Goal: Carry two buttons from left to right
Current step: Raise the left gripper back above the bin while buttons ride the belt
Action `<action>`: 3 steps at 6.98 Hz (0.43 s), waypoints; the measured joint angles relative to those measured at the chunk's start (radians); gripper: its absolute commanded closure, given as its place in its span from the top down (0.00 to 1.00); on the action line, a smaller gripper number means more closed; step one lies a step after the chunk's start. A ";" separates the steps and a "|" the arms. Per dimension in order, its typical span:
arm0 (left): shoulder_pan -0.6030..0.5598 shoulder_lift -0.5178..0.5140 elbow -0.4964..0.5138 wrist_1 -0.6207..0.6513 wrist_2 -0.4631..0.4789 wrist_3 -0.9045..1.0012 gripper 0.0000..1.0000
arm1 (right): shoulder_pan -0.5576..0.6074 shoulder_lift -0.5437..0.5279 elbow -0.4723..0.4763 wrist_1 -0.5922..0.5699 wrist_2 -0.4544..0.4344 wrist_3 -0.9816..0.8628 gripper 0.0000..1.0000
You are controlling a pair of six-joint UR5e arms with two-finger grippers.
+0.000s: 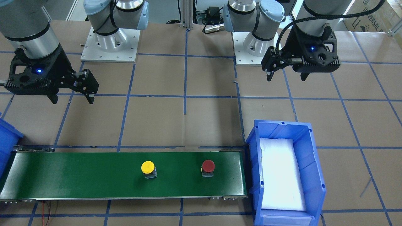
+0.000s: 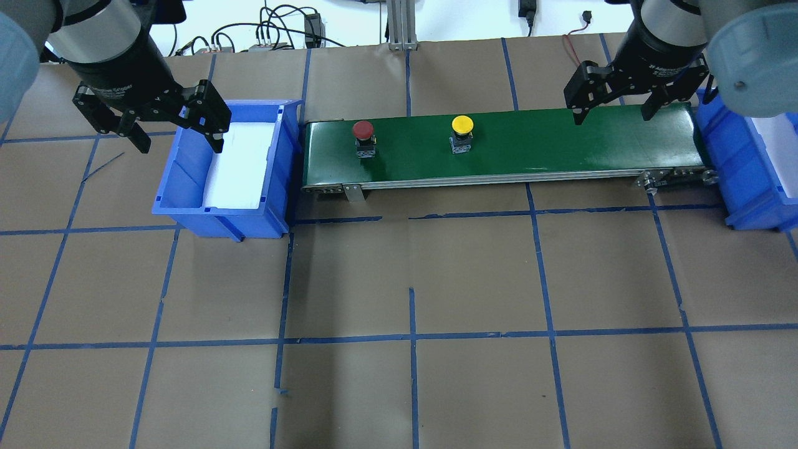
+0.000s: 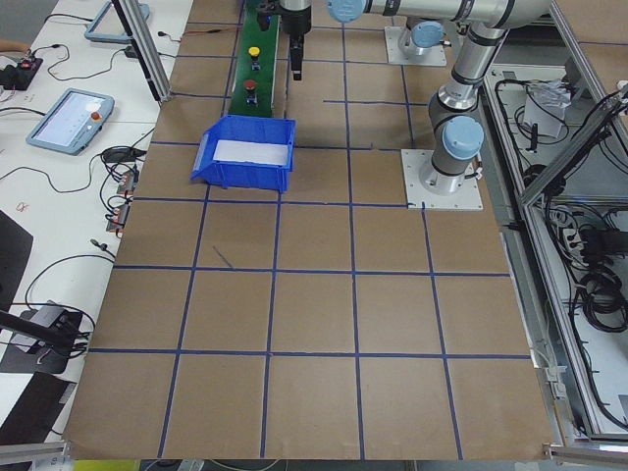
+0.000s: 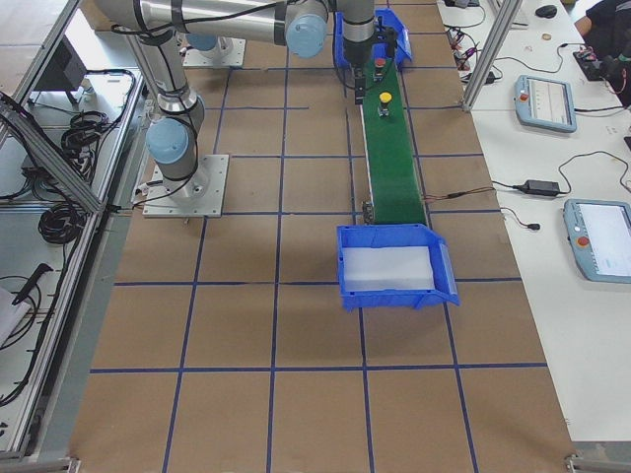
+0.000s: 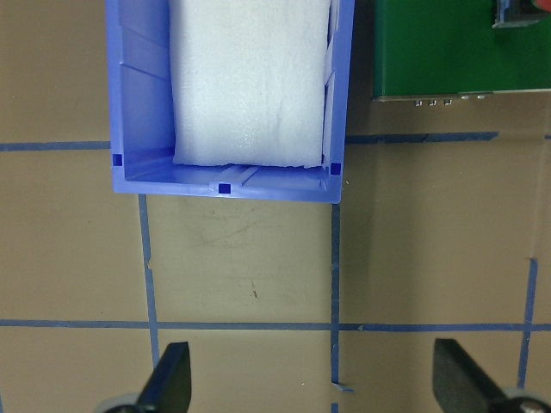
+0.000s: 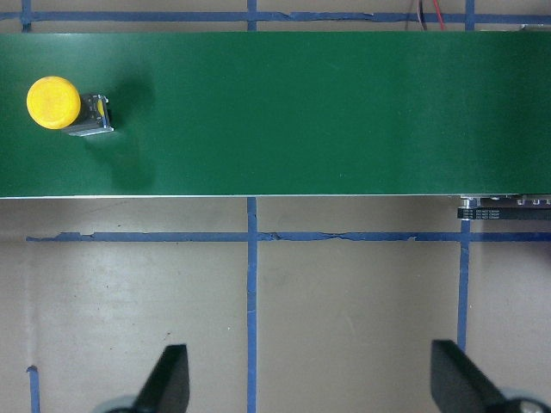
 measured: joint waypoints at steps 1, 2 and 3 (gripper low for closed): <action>0.000 0.000 -0.002 0.023 -0.003 -0.005 1.00 | 0.000 0.001 0.000 -0.001 0.000 0.000 1.00; -0.001 0.001 -0.003 0.025 -0.010 -0.010 1.00 | 0.000 0.001 0.000 -0.001 0.000 0.000 1.00; 0.002 0.002 -0.003 0.017 -0.020 -0.015 1.00 | 0.000 0.001 0.001 -0.001 0.000 0.001 1.00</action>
